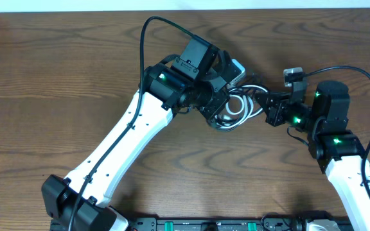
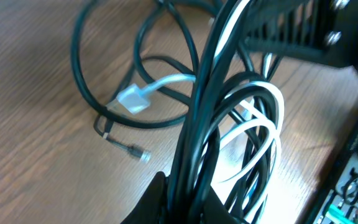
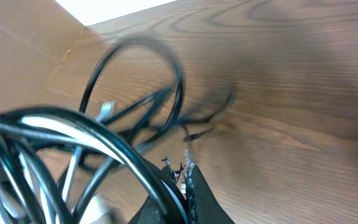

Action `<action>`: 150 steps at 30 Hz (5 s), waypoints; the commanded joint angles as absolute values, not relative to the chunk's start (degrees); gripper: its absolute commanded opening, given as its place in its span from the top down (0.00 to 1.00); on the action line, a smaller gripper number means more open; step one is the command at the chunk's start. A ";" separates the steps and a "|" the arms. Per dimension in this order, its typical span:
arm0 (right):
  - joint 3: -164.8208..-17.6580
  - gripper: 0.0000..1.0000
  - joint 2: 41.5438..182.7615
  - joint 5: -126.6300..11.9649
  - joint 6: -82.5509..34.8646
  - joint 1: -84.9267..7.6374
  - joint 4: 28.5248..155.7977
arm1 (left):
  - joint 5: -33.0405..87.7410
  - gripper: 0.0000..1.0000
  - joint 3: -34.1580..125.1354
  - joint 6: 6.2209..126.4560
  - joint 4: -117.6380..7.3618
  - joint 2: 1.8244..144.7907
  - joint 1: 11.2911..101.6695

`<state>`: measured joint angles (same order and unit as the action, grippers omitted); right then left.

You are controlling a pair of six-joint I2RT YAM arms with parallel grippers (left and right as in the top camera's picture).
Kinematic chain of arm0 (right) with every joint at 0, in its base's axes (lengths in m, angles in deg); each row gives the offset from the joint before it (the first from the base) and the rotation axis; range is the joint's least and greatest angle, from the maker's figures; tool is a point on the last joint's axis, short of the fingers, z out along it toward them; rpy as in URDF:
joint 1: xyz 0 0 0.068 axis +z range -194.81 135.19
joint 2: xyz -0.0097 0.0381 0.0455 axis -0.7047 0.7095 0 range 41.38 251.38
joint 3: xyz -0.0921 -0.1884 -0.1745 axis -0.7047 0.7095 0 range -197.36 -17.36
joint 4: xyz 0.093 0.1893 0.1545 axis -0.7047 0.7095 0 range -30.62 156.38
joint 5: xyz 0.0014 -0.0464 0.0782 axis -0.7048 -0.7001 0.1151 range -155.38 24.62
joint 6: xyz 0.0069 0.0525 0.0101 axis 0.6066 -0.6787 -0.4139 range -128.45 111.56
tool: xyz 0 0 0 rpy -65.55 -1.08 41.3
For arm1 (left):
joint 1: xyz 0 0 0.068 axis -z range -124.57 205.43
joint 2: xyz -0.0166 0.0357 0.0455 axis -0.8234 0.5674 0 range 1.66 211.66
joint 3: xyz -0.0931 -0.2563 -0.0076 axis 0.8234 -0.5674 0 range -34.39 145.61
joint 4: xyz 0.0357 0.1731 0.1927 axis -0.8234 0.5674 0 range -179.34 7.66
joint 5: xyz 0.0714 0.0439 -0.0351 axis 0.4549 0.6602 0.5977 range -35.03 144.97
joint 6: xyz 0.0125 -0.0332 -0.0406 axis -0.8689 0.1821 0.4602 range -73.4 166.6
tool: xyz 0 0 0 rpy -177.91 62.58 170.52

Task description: Untangle cables

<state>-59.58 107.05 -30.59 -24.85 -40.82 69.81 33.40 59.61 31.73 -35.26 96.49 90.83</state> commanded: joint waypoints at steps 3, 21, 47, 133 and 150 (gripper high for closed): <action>-59.58 0.99 107.11 -42.57 -26.88 -42.52 70.75 | 42.04 0.92 60.44 31.86 -32.20 94.87 89.36; -59.58 0.99 107.11 -47.53 -26.86 -42.52 73.35 | 47.09 0.92 60.44 32.34 -28.90 94.87 89.10; -59.58 0.99 106.52 -50.26 -28.13 -42.50 73.22 | 43.42 0.92 60.44 -19.48 -13.66 94.89 89.17; -59.58 0.99 106.52 15.53 -50.55 -42.46 11.96 | 16.55 0.02 59.74 5.35 -34.84 91.46 89.17; -59.58 0.99 106.52 19.51 -50.64 -42.46 8.85 | 22.96 0.02 59.74 6.70 -37.01 91.59 89.10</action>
<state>-59.19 106.98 19.42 -50.12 -42.33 9.62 21.08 59.61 4.87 -36.53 91.13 89.28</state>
